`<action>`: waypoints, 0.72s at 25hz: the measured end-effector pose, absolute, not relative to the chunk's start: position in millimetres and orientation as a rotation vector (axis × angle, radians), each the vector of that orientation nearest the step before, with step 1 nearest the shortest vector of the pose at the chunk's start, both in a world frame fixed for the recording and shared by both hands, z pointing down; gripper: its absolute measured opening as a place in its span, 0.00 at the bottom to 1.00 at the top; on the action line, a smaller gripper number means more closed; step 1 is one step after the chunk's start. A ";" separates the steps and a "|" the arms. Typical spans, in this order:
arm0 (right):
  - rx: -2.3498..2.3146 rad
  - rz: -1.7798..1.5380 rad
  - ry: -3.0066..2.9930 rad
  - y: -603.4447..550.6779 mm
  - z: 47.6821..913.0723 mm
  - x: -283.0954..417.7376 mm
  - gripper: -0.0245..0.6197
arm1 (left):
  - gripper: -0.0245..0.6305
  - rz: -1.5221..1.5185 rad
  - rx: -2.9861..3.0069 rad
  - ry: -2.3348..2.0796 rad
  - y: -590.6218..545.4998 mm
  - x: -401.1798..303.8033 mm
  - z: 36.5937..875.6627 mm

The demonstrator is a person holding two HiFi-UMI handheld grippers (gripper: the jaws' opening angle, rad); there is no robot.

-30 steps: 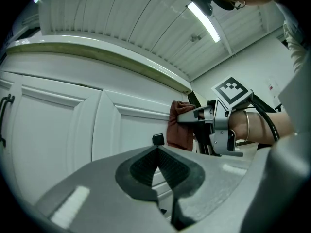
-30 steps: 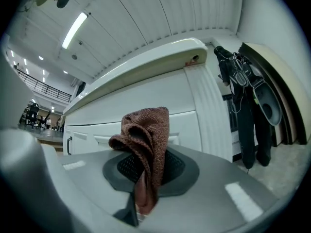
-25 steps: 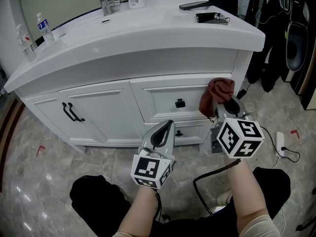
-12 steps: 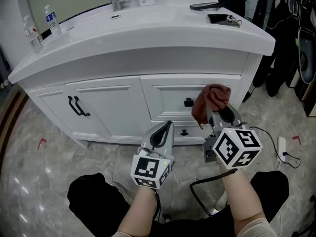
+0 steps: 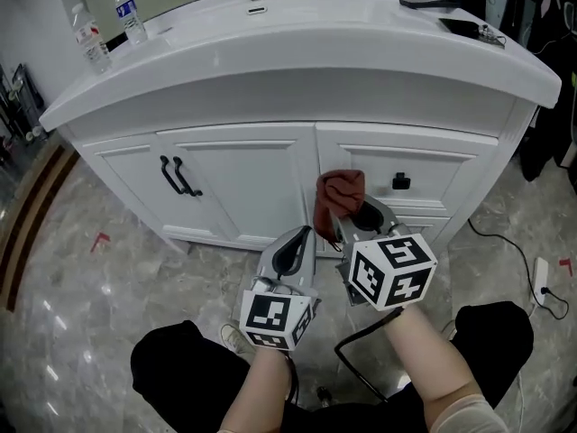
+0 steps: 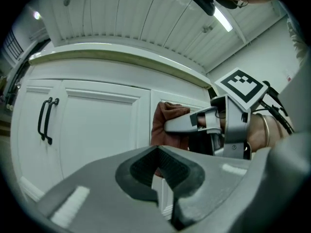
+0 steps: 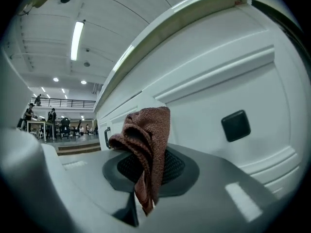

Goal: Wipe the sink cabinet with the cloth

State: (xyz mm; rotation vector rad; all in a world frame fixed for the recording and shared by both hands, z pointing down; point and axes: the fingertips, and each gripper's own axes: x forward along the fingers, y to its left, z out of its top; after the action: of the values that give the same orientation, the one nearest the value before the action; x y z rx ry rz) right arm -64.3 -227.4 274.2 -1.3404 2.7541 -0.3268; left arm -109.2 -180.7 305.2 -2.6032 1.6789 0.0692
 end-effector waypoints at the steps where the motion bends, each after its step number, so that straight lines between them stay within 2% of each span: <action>1: -1.345 -0.337 2.761 -230.6 278.3 -68.8 0.16 | 0.04 0.075 -2.603 1.687 -181.3 -112.0 305.7; 18: -1.637 -0.288 2.596 -253.5 286.6 -14.2 0.16 | 0.04 0.119 -2.686 1.625 -190.1 -84.2 316.4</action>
State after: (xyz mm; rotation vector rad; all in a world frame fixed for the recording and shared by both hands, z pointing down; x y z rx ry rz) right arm -14.2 -253.5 286.6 -1.6374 2.5965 -0.2884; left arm -84.2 -190.1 316.4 -2.6858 1.6251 0.1190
